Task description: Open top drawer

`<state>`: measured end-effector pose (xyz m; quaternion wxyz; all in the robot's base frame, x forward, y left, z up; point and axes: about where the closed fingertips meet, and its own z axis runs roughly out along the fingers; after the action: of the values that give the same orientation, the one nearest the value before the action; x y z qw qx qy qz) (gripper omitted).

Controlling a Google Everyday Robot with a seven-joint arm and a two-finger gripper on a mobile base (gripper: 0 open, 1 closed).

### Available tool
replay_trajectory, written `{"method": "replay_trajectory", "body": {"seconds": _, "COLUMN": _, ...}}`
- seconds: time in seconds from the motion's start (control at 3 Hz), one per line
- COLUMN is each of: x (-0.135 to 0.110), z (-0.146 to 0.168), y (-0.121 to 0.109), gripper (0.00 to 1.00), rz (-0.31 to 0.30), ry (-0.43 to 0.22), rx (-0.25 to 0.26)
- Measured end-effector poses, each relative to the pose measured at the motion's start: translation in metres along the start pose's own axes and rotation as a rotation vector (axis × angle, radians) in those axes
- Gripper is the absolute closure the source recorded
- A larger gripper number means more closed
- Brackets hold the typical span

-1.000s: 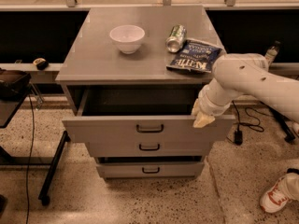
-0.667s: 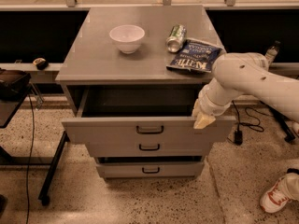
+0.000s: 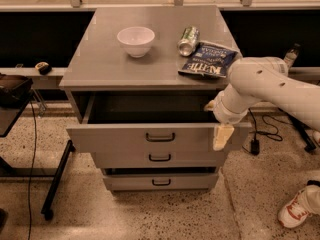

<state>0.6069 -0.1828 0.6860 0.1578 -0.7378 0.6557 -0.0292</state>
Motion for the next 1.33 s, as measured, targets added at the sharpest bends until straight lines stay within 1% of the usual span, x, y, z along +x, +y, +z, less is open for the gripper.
{"method": "replay_trajectory", "body": {"seconds": 0.33, "x": 0.0, "z": 0.0, "y": 0.0, "gripper": 0.0, "rz": 0.0, "ry": 0.0, "rx": 0.0}}
{"method": "replay_trajectory", "body": {"seconds": 0.67, "x": -0.001, "z": 0.001, "y": 0.002, "gripper": 0.0, "rz": -0.013, "ry": 0.007, "rx": -0.013}}
{"method": "replay_trajectory", "body": {"seconds": 1.0, "x": -0.006, "z": -0.005, "y": 0.024, "gripper": 0.0, "rz": -0.035, "ry": 0.054, "rx": -0.064}}
{"method": "replay_trajectory", "body": {"seconds": 1.33, "x": -0.008, "z": -0.008, "y": 0.05, "gripper": 0.14, "rz": -0.04, "ry": 0.087, "rx": -0.123}}
